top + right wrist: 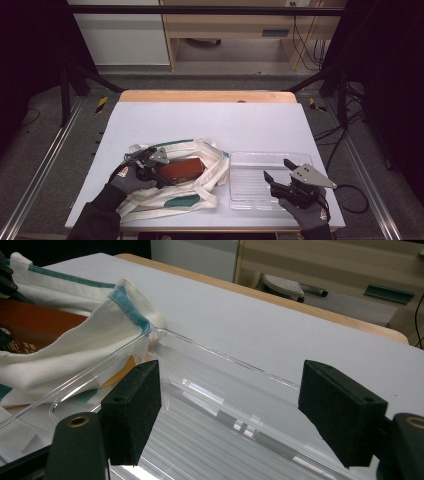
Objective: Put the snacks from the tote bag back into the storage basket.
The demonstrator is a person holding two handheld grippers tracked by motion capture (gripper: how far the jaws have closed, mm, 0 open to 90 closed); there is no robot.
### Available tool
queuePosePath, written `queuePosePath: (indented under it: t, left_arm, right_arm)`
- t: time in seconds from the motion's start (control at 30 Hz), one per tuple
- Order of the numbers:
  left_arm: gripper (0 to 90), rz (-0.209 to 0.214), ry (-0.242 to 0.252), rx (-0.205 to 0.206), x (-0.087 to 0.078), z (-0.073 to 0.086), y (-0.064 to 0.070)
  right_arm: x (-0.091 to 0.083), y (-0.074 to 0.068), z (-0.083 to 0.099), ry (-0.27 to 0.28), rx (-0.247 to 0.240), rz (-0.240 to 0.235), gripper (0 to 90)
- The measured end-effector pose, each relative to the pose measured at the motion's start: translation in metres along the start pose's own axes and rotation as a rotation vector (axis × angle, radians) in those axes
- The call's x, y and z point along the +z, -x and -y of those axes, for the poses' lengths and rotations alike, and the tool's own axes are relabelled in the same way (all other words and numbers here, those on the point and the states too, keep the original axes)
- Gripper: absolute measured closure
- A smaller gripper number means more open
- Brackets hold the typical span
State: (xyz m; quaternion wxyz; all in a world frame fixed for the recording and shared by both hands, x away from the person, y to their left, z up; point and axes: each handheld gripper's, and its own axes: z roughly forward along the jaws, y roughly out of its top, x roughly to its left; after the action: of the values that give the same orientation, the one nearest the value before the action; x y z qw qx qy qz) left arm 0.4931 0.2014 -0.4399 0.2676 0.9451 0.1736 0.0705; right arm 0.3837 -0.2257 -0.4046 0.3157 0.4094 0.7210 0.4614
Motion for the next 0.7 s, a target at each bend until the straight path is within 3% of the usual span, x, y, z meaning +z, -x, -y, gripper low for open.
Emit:
queuePosePath:
  t: [0.17, 0.47, 0.7]
  left_arm:
    - [41.1, -0.003, 0.01, 0.025, -0.002, 0.0, 0.001]
    - [41.9, -0.016, 0.049, 0.034, -0.015, -0.001, 0.002]
    - [42.0, -0.04, 0.045, 0.044, -0.022, -0.004, 0.005]
  right_arm:
    - [0.0, 0.0, 0.0, 0.0, 0.002, 0.002, 25.4]
    - [-0.002, 0.002, 0.0, 0.005, 0.003, 0.002, 25.4]
    - [-0.002, 0.001, 0.001, 0.007, 0.001, 0.002, 25.4]
